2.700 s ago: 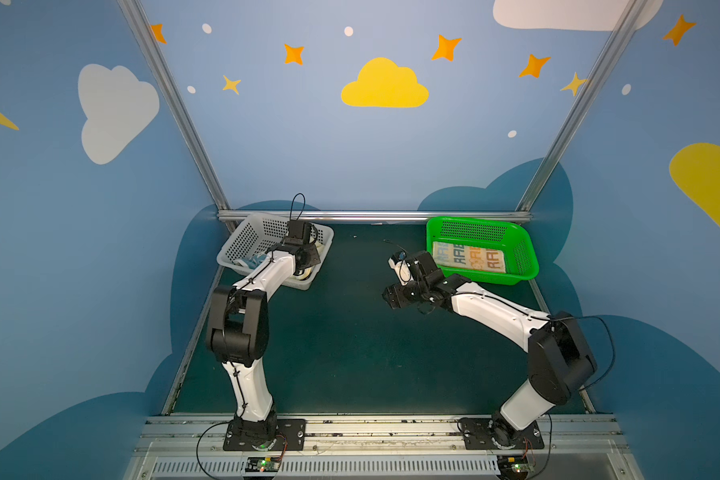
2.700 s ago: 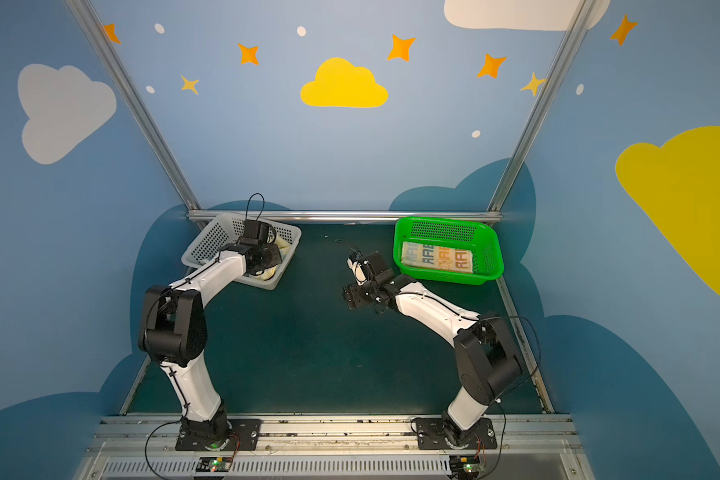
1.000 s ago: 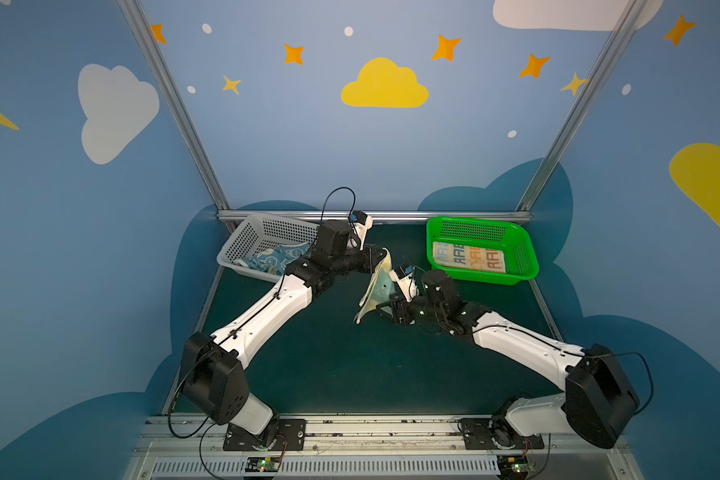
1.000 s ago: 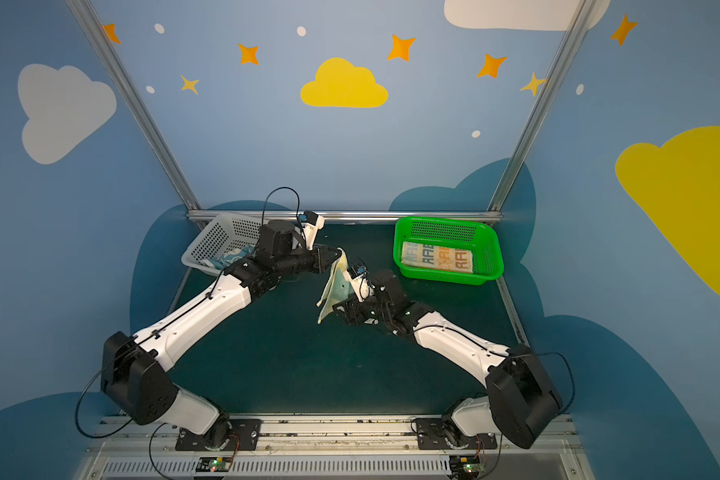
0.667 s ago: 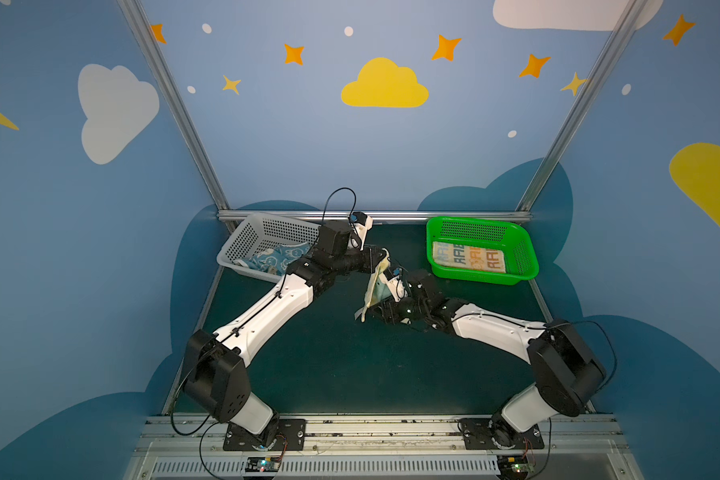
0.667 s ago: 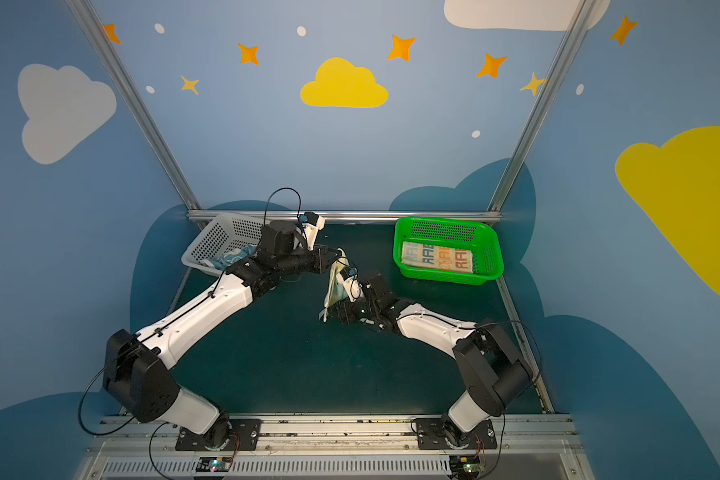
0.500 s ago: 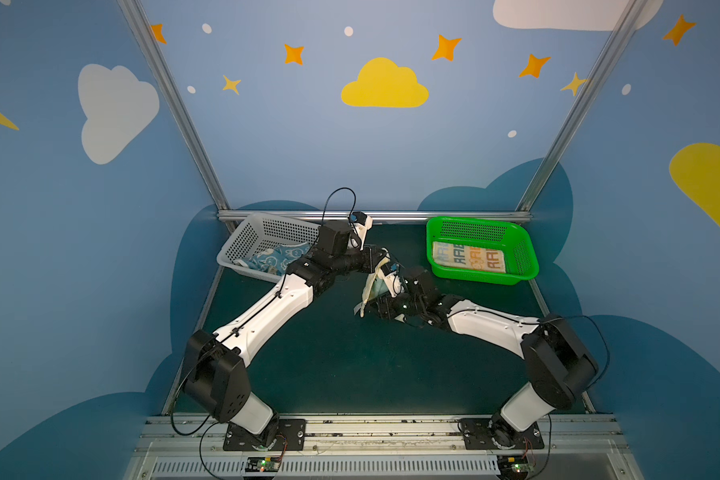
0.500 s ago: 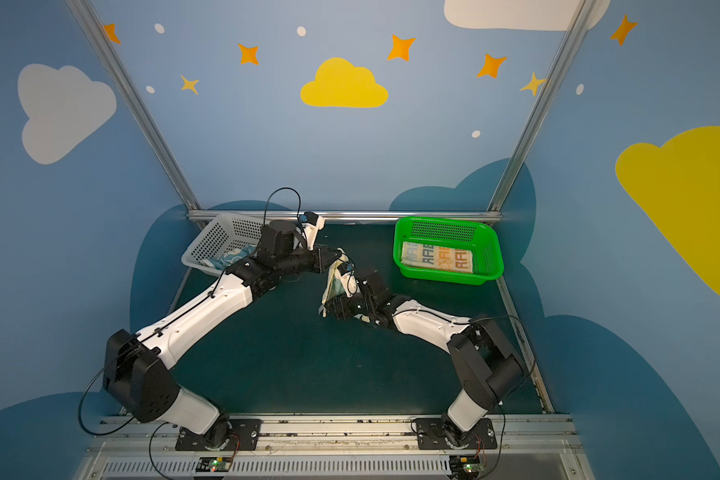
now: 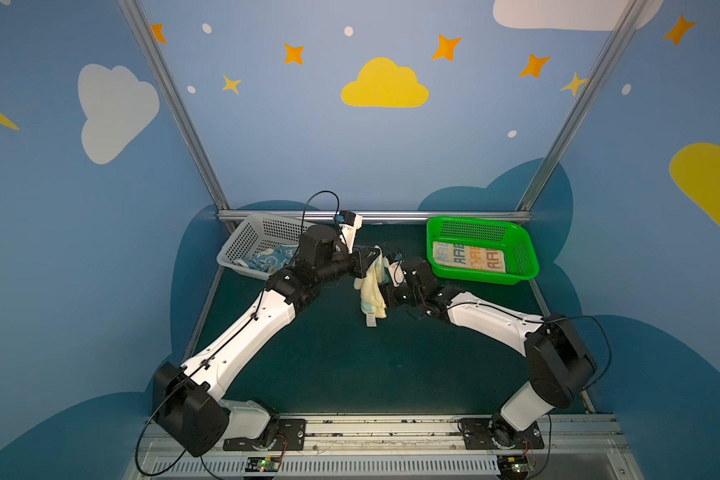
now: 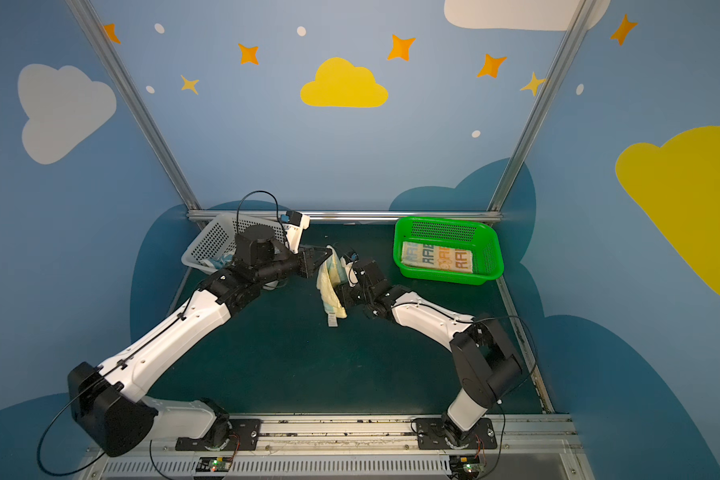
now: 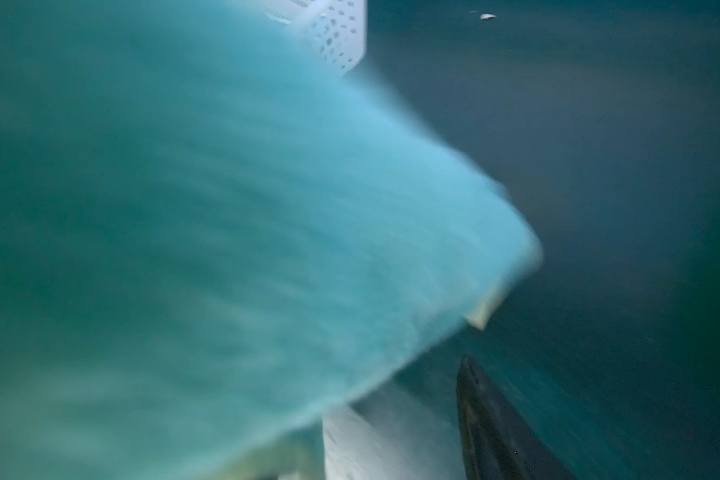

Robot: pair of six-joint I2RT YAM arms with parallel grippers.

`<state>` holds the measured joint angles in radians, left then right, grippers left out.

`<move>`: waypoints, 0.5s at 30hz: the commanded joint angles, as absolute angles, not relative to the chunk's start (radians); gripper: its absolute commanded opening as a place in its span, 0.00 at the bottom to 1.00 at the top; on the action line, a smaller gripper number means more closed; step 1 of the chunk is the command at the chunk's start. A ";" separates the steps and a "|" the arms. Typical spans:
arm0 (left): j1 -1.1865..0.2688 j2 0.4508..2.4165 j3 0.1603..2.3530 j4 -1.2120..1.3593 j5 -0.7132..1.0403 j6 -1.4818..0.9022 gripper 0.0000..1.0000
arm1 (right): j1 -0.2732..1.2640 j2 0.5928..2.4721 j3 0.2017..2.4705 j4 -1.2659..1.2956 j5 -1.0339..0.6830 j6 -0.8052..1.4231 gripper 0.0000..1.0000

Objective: Fold and stack the towels

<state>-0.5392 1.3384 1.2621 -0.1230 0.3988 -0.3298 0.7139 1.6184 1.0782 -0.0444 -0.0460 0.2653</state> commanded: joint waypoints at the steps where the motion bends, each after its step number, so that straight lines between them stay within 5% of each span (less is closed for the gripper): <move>1: -0.541 1.327 1.245 -0.117 0.398 -0.319 0.04 | 0.685 1.550 1.075 -0.122 0.014 0.226 0.60; 9: -0.541 1.371 1.240 -0.086 0.391 -0.325 0.04 | 0.675 1.543 1.001 -0.021 -0.222 0.188 0.60; 15: -0.542 1.395 1.267 -0.134 0.362 -0.301 0.04 | 0.672 1.622 1.018 -0.007 -0.233 0.199 0.63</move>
